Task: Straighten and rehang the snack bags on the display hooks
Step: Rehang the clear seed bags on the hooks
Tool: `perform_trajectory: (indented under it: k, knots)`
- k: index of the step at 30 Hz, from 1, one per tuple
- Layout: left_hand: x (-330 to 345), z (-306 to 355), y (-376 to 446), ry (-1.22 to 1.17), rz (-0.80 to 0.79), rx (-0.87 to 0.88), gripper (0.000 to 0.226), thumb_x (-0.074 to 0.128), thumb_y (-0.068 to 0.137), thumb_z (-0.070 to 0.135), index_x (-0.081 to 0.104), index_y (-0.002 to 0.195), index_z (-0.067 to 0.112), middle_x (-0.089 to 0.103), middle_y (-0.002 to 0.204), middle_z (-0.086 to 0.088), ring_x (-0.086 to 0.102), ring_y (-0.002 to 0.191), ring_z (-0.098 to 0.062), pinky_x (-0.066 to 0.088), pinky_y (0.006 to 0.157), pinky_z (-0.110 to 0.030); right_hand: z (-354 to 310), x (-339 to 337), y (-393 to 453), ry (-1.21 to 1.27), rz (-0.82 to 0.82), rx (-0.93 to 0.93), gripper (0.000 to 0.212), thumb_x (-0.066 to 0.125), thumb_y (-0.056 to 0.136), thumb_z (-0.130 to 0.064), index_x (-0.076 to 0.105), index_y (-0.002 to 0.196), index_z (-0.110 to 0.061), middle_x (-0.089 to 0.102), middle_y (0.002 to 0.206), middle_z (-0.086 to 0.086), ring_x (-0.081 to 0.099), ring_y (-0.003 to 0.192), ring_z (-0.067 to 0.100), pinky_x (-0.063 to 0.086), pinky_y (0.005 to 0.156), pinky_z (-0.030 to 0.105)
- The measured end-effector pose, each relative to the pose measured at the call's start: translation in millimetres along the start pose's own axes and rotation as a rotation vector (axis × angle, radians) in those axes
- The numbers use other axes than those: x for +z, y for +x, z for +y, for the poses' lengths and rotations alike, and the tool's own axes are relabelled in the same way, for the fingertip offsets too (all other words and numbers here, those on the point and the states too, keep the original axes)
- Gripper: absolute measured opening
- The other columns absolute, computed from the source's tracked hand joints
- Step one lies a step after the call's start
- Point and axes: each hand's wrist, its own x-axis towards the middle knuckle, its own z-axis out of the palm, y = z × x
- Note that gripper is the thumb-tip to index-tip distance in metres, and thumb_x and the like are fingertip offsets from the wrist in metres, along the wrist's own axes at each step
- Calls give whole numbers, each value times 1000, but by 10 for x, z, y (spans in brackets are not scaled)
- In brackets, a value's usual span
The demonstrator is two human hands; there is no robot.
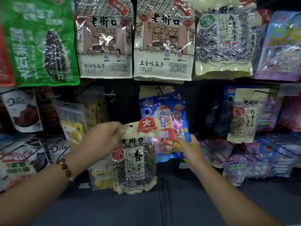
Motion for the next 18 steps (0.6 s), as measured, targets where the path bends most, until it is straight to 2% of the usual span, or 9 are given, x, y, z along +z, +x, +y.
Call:
perform_trajectory:
  k: [3,6,8,10,14,18]
  knots:
    - [-35,8,23,-72,-11,12,24,50,100,33,58,78,29,65,70,6,63,67,-10,53,63,-38,-23,-152,-253,-32,-18,4,16,68,83,-29,62,96,-23,69,98,11,70,82,26,58,73,41]
    - [-33,53,55,-128,-11,10,22,50,100,32,59,81,27,65,70,6,64,65,-7,52,62,-37,-40,-317,-497,-120,16,-1,28,69,71,-43,64,90,-23,70,94,15,69,85,36,56,81,56]
    - [-3,99,84,-138,-6,15,22,50,100,32,59,81,26,65,70,5,64,65,-9,52,62,-39,-95,-419,-630,-148,50,-37,28,68,72,-43,63,88,-20,69,87,12,67,79,33,56,78,49]
    - [29,160,113,-150,-3,20,22,50,100,32,58,80,27,66,70,4,64,65,-15,52,63,-42,-200,-517,-759,-172,88,-59,26,67,77,-40,61,87,-17,64,80,10,60,71,29,48,69,40]
    - [65,278,176,-199,-16,17,23,50,99,31,58,78,29,67,69,4,64,64,-16,52,60,-40,-238,-800,-942,-145,166,-23,7,66,85,-25,64,90,-21,70,89,11,68,80,30,53,77,46]
    - [70,404,364,-213,-9,22,25,51,99,30,59,77,23,67,70,3,65,65,-18,52,59,-36,-250,-1112,-1120,-85,226,45,11,64,90,-19,65,100,-23,71,86,6,68,74,27,51,70,38]
